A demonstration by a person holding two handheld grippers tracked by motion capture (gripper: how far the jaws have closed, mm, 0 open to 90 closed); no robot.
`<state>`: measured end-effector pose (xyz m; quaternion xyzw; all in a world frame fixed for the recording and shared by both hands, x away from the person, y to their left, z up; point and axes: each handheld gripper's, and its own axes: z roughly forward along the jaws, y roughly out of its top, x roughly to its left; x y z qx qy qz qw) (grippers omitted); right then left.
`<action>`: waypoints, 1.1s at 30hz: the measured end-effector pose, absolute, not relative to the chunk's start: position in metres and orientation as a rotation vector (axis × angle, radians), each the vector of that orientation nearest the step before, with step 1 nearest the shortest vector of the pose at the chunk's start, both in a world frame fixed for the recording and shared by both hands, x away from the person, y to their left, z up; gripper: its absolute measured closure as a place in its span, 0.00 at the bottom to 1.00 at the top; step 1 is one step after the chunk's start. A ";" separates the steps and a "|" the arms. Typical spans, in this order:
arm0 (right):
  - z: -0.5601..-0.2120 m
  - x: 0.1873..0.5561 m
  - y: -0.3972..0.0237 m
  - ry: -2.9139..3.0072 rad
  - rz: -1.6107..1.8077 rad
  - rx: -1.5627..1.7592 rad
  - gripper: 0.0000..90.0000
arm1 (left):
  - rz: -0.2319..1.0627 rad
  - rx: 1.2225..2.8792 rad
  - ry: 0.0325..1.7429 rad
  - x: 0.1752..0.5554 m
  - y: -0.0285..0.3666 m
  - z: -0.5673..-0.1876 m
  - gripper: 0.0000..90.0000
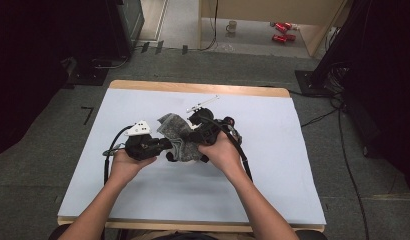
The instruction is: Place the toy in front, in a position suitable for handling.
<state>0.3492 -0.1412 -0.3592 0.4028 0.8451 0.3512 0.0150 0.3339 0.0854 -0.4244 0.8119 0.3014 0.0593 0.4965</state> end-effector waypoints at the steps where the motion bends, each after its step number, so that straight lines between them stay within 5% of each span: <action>1: -0.360 0.349 -0.143 2.626 1.090 1.256 0.89 | 0.146 1.966 0.730 0.334 0.085 -0.424 0.89; 22: -0.358 0.348 -0.224 2.481 0.987 1.412 0.89 | 0.119 1.950 0.765 0.339 0.090 -0.428 0.89; 33: -0.347 0.347 -0.234 2.477 1.055 1.427 0.89 | 0.116 1.965 0.776 0.340 0.092 -0.430 0.89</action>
